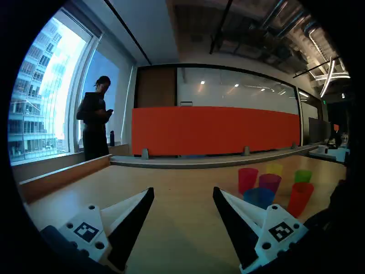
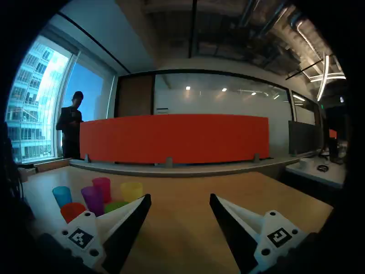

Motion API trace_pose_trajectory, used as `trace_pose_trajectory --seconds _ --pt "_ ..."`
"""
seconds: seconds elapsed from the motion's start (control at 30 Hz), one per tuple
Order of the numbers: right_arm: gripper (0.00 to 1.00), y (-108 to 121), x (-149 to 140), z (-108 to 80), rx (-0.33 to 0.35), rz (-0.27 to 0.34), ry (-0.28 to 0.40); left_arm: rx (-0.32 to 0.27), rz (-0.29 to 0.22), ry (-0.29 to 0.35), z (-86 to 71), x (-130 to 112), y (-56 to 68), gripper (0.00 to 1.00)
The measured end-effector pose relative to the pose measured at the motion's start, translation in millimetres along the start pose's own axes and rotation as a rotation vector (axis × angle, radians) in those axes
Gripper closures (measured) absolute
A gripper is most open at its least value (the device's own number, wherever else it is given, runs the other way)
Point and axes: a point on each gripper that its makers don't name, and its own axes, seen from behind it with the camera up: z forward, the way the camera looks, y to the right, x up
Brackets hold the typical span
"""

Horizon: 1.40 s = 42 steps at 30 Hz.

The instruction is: Pour water

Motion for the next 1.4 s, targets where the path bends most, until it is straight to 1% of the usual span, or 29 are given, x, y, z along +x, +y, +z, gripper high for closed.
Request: trace_pose_trajectory --seconds 0.1,0.37,0.47,0.97,1.4 --pt "0.00 1.9 -3.1 -0.4 -0.002 0.002 0.002 0.000 0.000 0.000 -0.1 0.2 0.0 0.04" --pt "0.00 5.3 -6.0 -0.3 -0.004 0.038 0.010 0.000 0.000 0.000 -0.5 0.2 -0.2 0.04" --pt "0.00 6.9 -7.4 -0.5 -0.006 0.038 0.010 0.000 0.000 0.000 -0.4 0.3 0.2 0.04" --pt "0.00 4.9 -14.5 -0.6 -0.013 -0.009 0.007 0.000 0.000 0.000 -0.5 0.4 -0.2 0.04" --pt "0.00 6.3 -13.7 -2.4 -0.024 -0.012 0.007 0.000 0.000 0.000 -1.2 0.0 -0.4 0.04"
